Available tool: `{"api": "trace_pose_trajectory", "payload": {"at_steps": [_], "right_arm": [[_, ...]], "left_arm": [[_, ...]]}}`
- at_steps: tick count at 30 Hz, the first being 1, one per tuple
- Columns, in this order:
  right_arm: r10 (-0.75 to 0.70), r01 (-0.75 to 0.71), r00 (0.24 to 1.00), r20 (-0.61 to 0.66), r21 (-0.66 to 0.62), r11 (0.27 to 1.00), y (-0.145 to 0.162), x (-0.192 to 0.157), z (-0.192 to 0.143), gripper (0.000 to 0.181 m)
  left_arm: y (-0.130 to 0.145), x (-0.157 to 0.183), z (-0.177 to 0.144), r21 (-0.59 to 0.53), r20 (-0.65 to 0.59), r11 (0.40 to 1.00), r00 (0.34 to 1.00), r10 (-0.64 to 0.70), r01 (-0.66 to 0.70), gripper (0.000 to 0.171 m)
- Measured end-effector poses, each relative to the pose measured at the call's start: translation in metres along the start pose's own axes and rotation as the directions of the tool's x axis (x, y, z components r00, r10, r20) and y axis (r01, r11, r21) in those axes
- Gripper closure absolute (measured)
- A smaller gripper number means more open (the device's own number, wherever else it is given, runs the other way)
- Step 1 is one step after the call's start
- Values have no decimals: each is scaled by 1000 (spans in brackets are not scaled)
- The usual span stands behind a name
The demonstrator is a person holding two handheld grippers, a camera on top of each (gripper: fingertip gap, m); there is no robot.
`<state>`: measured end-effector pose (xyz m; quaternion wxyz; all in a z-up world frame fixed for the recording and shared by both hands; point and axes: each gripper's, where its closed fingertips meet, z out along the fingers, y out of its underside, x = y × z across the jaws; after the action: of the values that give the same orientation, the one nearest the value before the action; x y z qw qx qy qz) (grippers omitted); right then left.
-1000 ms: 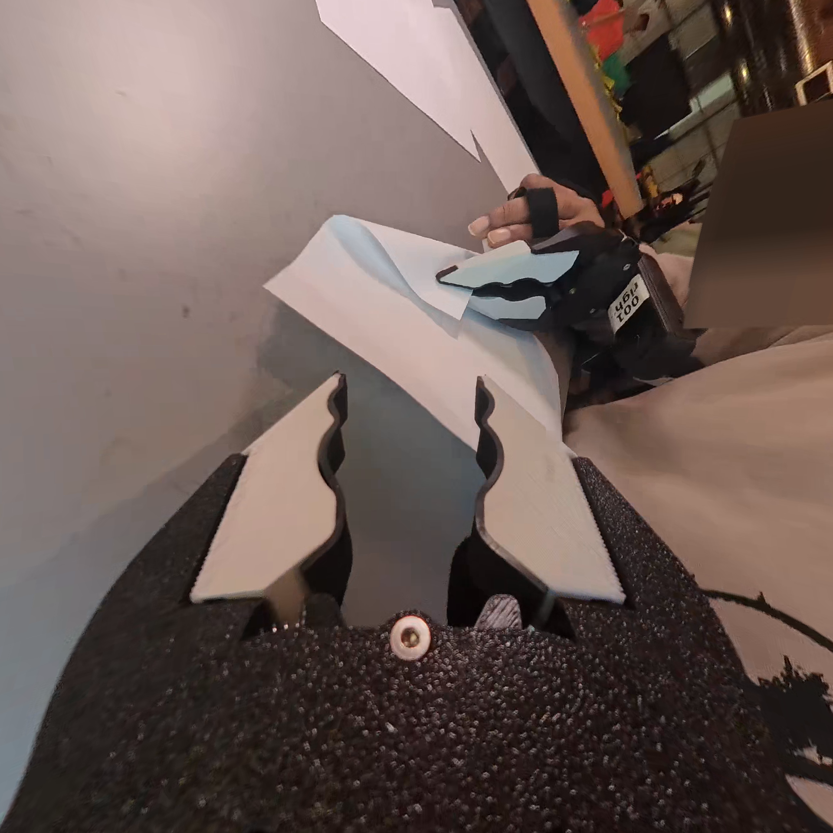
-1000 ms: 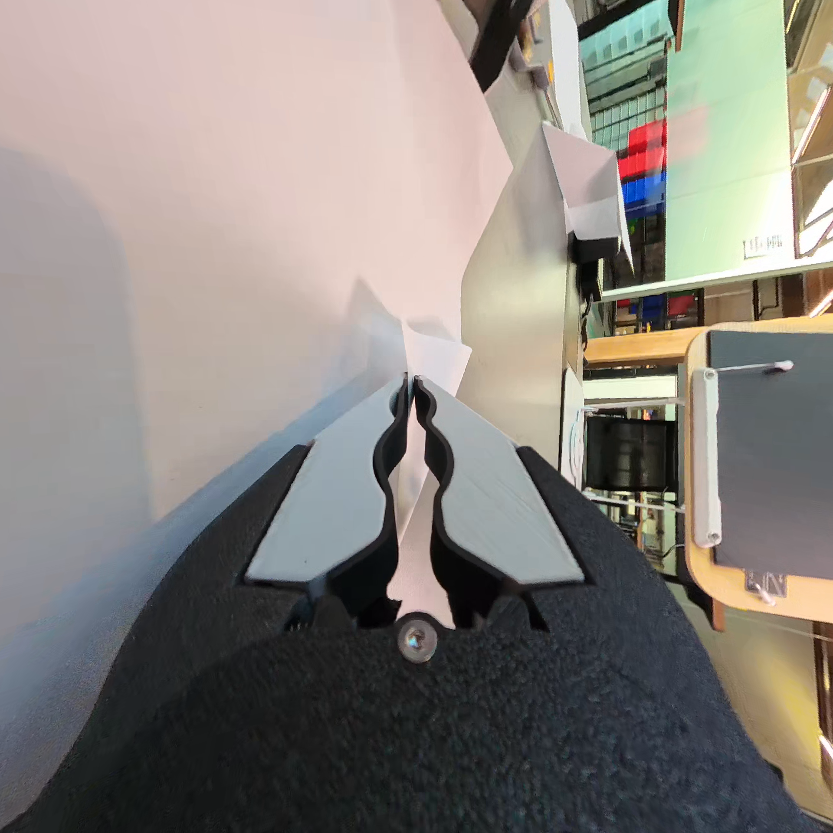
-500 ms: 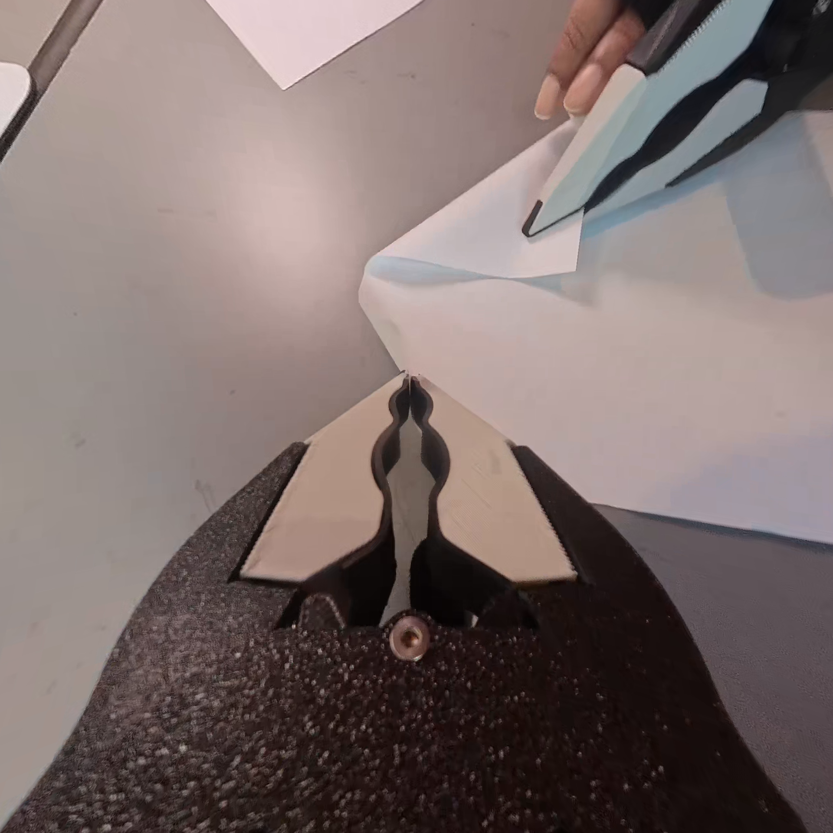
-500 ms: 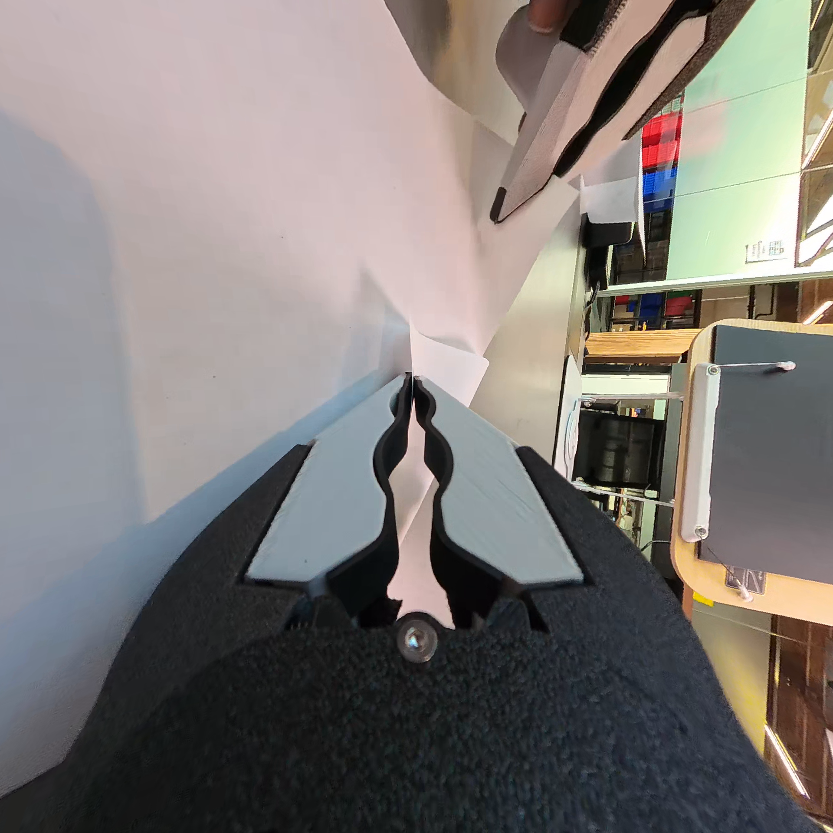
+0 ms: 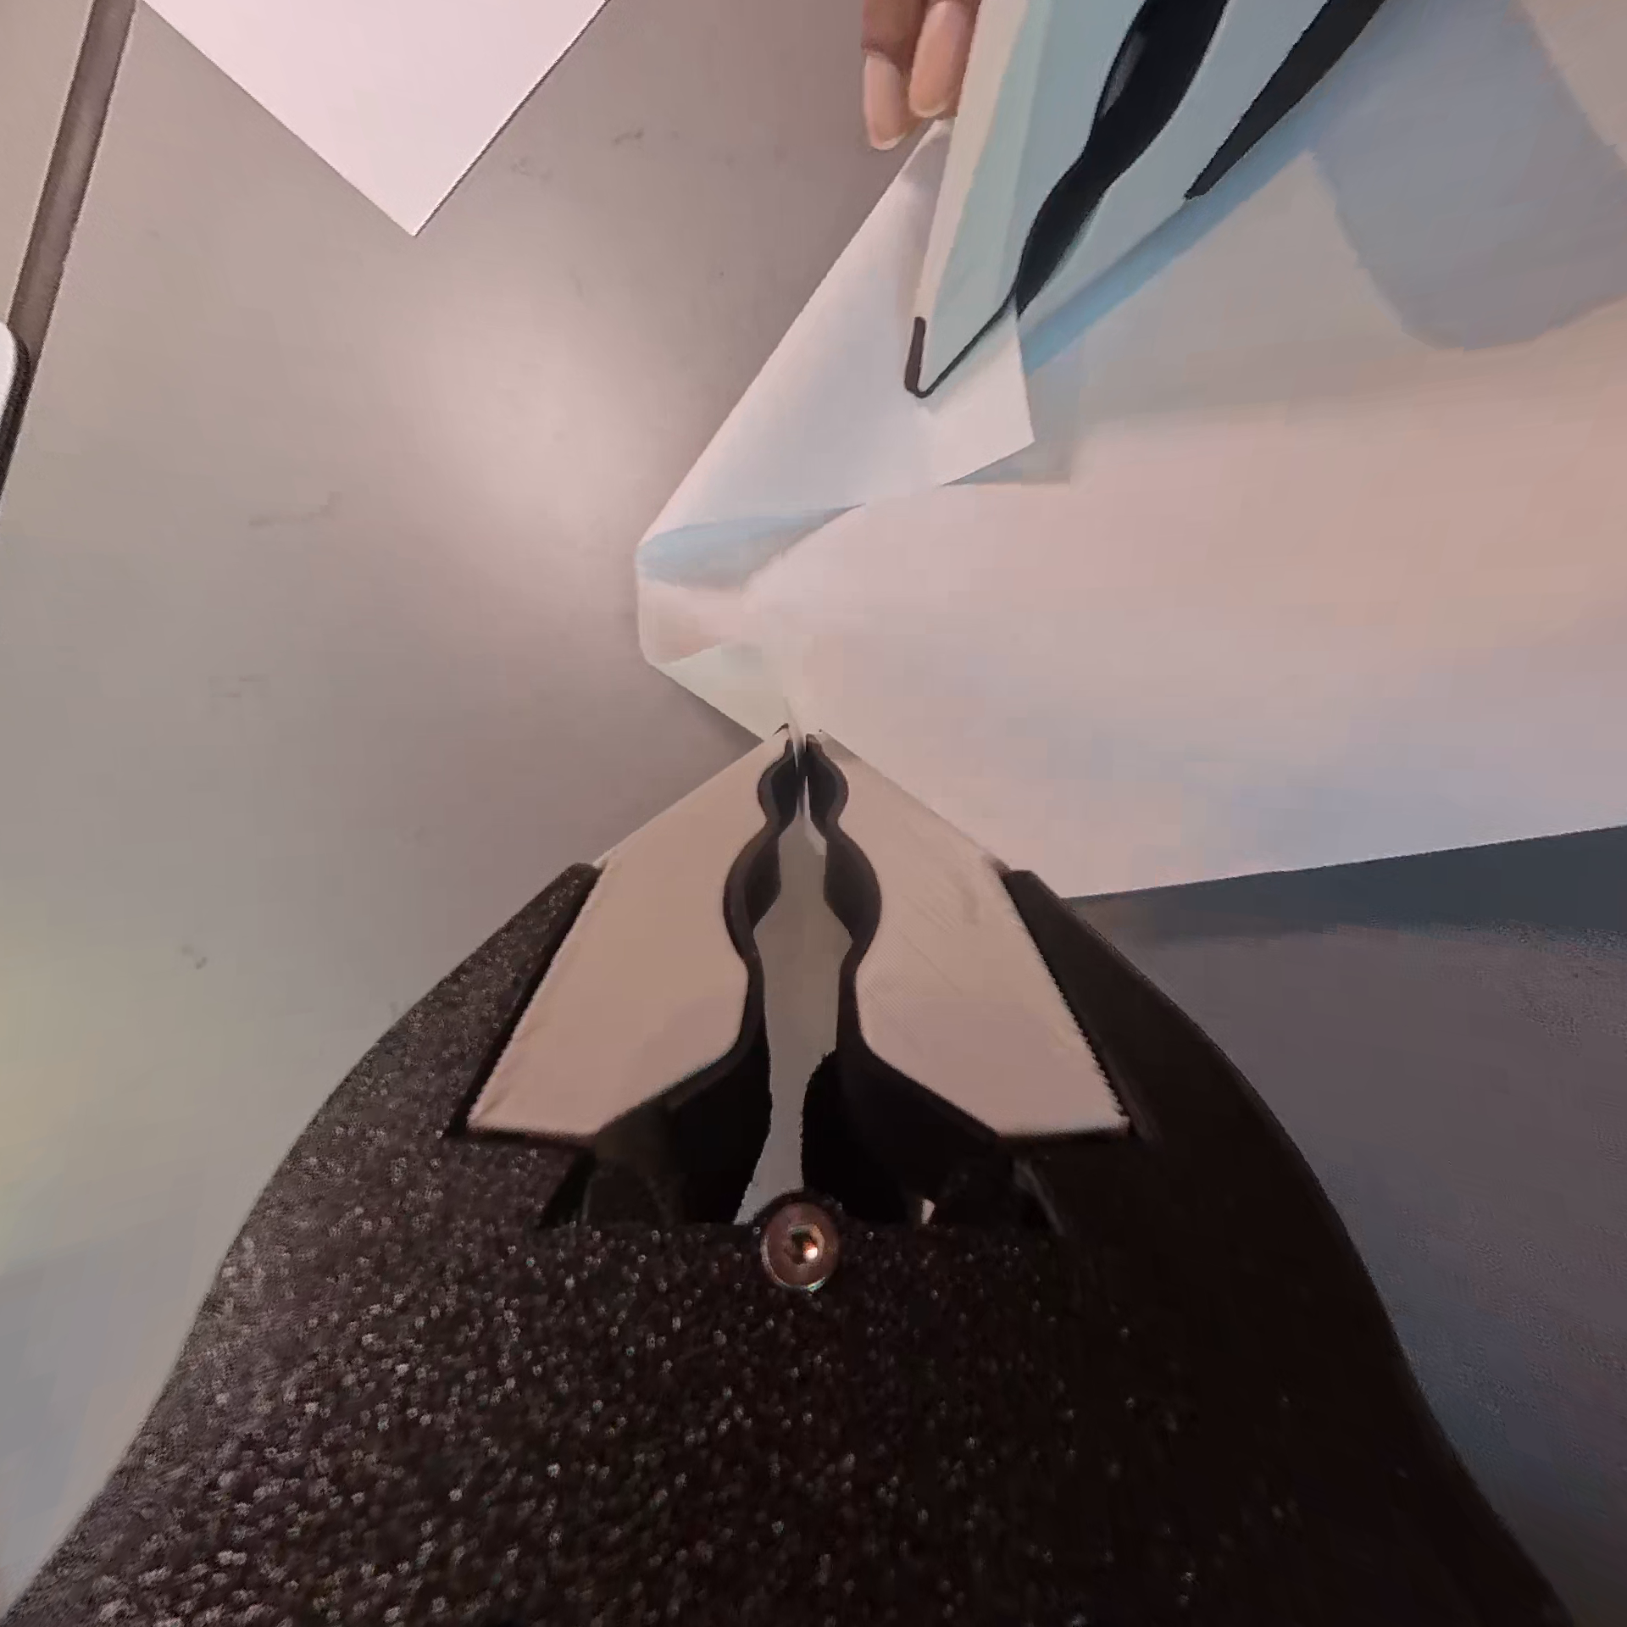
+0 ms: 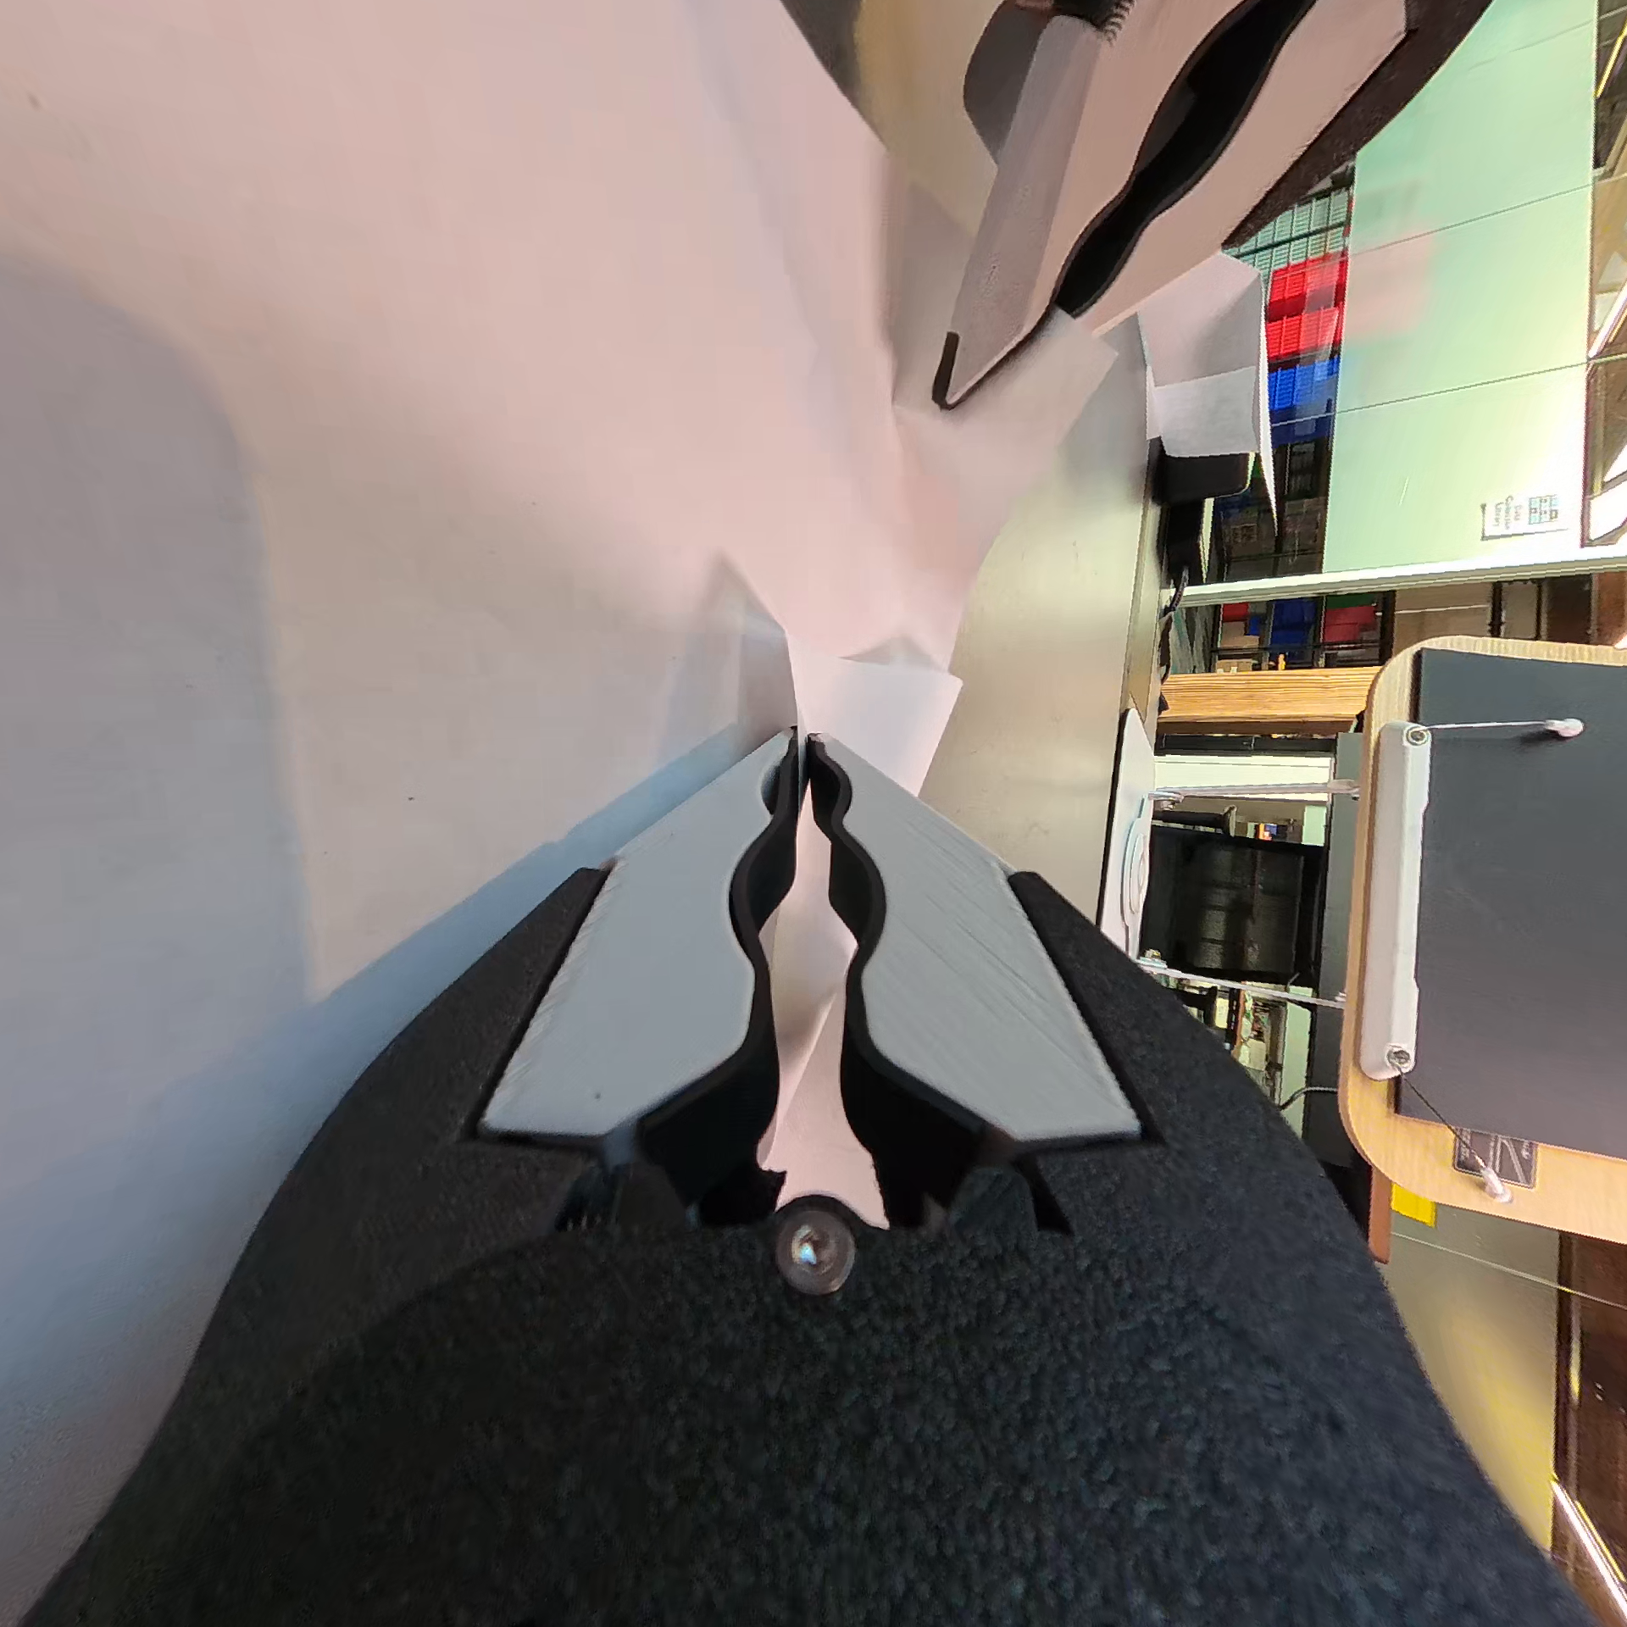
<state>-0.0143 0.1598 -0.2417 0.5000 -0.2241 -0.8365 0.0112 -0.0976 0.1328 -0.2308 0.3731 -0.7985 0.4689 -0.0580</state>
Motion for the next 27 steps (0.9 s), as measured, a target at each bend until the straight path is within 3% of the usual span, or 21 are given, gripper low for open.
{"api": "trace_pose_trajectory", "payload": {"at_steps": [5, 12, 16, 20, 24, 27], "right_arm": [[17, -17, 1000, 6, -10, 1000, 1, 2, 2, 181], [47, -47, 999, 14, -42, 998, 4, 4, 4, 181], [112, -111, 993, 23, -48, 993, 5, 5, 5, 181], [174, -172, 984, 25, -75, 982, 9, 8, 6, 180], [235, -233, 972, 27, -74, 970, 11, 11, 7, 179], [274, -271, 961, 32, -67, 960, 11, 14, 9, 179]], "left_arm": [[4, -24, -3, 11, -13, 987, 987, -158, 158, 164], [22, -36, 9, -56, -13, 970, 971, -238, 237, 164], [20, -39, 2, -32, -35, 942, 942, -334, 333, 158], [22, -59, -17, -21, 54, 915, 914, -401, 403, 156], [4, -75, -32, 65, 85, 905, 901, -426, 421, 159], [-13, -70, -15, 65, 39, 914, 914, -404, 401, 163]]}}
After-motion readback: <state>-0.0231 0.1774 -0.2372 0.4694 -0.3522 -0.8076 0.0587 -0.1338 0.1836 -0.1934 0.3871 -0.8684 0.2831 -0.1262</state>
